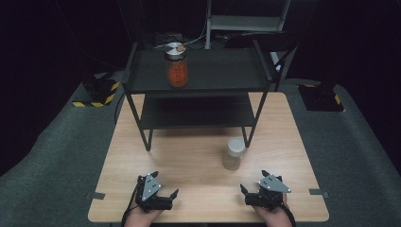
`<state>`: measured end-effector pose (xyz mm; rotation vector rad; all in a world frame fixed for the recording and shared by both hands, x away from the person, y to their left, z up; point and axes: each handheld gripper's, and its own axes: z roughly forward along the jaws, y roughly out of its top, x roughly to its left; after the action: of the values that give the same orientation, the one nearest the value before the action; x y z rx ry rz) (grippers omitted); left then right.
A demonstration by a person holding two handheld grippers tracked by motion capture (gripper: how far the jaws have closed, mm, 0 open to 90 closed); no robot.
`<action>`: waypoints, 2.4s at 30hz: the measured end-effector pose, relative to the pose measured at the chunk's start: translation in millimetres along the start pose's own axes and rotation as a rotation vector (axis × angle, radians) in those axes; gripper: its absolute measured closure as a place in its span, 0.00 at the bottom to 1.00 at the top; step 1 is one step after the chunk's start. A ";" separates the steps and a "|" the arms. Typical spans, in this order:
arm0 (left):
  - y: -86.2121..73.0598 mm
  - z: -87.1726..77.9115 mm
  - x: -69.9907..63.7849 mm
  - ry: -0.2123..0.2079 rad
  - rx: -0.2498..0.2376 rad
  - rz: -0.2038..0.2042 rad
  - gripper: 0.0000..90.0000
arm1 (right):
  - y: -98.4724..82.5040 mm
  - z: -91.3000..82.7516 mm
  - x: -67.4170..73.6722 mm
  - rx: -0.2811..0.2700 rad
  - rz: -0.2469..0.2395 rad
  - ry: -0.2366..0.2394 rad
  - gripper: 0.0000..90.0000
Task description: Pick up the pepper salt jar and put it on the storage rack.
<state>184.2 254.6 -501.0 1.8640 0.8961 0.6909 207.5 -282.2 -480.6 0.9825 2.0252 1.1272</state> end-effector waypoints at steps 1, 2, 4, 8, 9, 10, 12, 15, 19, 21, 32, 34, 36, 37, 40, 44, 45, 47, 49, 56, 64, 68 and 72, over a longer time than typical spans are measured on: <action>0.3 -0.2 -0.2 0.000 0.002 0.005 0.00 | 0.5 0.1 0.8 0.001 0.004 -0.003 0.01; 0.6 -0.4 -0.7 0.003 0.005 0.009 0.00 | 1.2 0.3 0.2 0.002 0.006 0.001 0.01; 0.4 -0.7 -0.4 0.001 0.004 0.010 0.00 | 2.6 -0.2 0.7 -0.005 0.009 0.001 0.01; -0.2 -0.8 1.0 -0.003 0.002 0.003 0.00 | 5.9 -1.2 -0.2 -0.026 0.012 0.015 0.01; -0.2 -0.7 1.3 -0.005 0.002 0.002 0.00 | 8.6 -1.2 -0.2 -0.032 0.009 0.020 0.01; -0.2 -0.7 1.7 -0.007 0.002 0.001 0.00 | 12.1 -1.1 -0.7 -0.044 0.012 0.026 0.01; -0.3 -0.8 1.7 -0.006 0.002 0.003 0.00 | 16.1 -1.1 -1.5 -0.059 0.016 0.031 0.01; -0.6 -1.1 2.0 -0.005 0.000 0.003 0.00 | 22.1 -0.5 -3.8 -0.078 0.018 0.045 0.01; -0.8 -1.3 1.2 -0.003 -0.001 0.007 0.00 | 30.8 0.0 -4.3 -0.089 0.010 0.053 0.01; -0.6 -1.4 0.3 -0.001 0.002 0.009 0.00 | 32.6 0.4 -4.8 -0.095 0.012 0.054 0.01; -1.2 -2.3 -0.7 0.003 0.000 0.017 0.00 | 53.2 11.2 -7.7 -0.130 0.026 0.073 0.03; -3.0 -3.8 0.8 0.002 -0.007 0.006 0.00 | 56.9 14.9 -7.7 -0.136 0.029 0.076 0.03; -3.9 -4.1 1.8 0.000 -0.011 -0.002 0.00 | 58.3 16.8 -7.4 -0.137 0.031 0.073 0.04; -4.7 -4.6 3.0 -0.001 -0.015 -0.013 0.00 | 59.8 19.5 -7.6 -0.139 0.035 0.071 0.04; -5.3 -5.0 3.1 -0.002 -0.018 -0.007 0.00 | 62.1 24.0 -7.9 -0.137 0.041 0.065 0.06; -4.7 -5.1 0.7 -0.003 -0.014 0.010 0.00 | 63.5 29.1 -9.9 -0.140 0.055 0.068 0.09; -4.7 -5.3 -0.3 -0.002 -0.014 0.018 0.00 | 64.5 31.2 -10.2 -0.142 0.059 0.069 0.10; -4.4 -5.3 -1.1 0.001 -0.012 0.020 0.00 | 65.2 32.6 -10.9 -0.142 0.063 0.072 0.11; -4.3 -5.1 -2.1 0.005 -0.012 0.024 0.00 | 67.5 36.2 -12.3 -0.143 0.068 0.079 0.11; -4.9 -5.5 -3.7 0.012 -0.015 0.028 0.00 | 69.0 43.3 -17.8 -0.152 0.098 0.090 0.17; -6.8 -8.3 -4.1 0.032 -0.017 0.002 0.00 | 67.8 53.7 -21.0 -0.159 0.087 0.116 0.28; -7.8 -10.1 -4.4 0.042 -0.016 -0.005 0.00 | 65.1 56.1 -22.6 -0.171 0.086 0.122 0.34; -7.5 -10.0 -3.6 0.038 -0.014 -0.005 0.00 | 63.9 56.3 -24.6 -0.178 0.087 0.126 0.37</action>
<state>172.4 258.9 -504.0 1.8416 0.9172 0.7298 284.7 -255.7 -445.8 0.9378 1.9543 1.4209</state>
